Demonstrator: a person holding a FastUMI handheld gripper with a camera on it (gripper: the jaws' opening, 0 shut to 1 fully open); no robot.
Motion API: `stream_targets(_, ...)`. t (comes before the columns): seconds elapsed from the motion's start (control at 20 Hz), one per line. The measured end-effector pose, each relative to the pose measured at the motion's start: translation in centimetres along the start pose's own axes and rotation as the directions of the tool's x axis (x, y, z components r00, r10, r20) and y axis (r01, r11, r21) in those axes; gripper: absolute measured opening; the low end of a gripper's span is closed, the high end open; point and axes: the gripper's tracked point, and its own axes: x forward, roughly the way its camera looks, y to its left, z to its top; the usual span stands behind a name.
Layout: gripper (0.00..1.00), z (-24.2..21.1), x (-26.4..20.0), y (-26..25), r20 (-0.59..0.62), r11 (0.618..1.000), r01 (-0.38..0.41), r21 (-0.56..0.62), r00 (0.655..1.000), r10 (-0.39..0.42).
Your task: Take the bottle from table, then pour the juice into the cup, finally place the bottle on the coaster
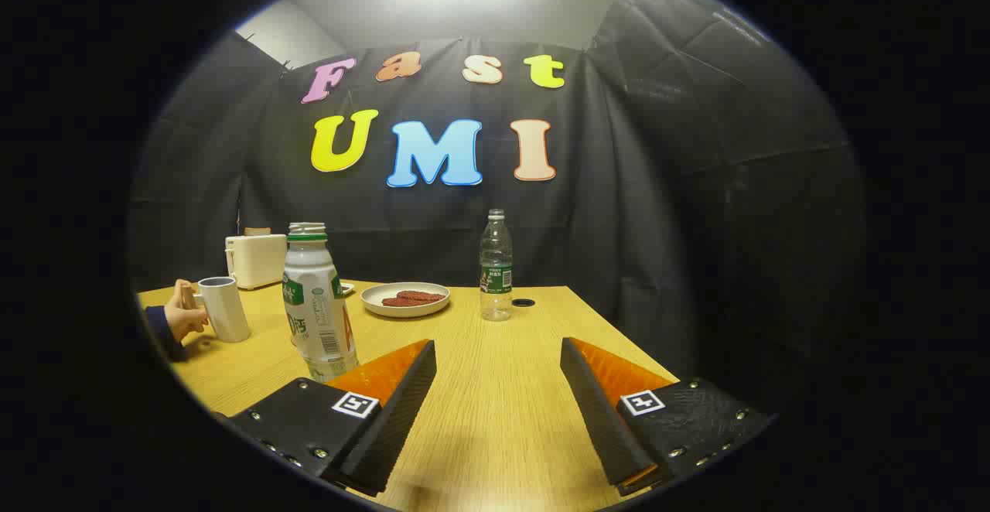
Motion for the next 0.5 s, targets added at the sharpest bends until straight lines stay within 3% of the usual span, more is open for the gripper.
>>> stream_targets(0.5, 0.98, -0.10, 0.13, -0.08, -0.011, 1.000, 0.008, 0.003, 1.000, -0.007)
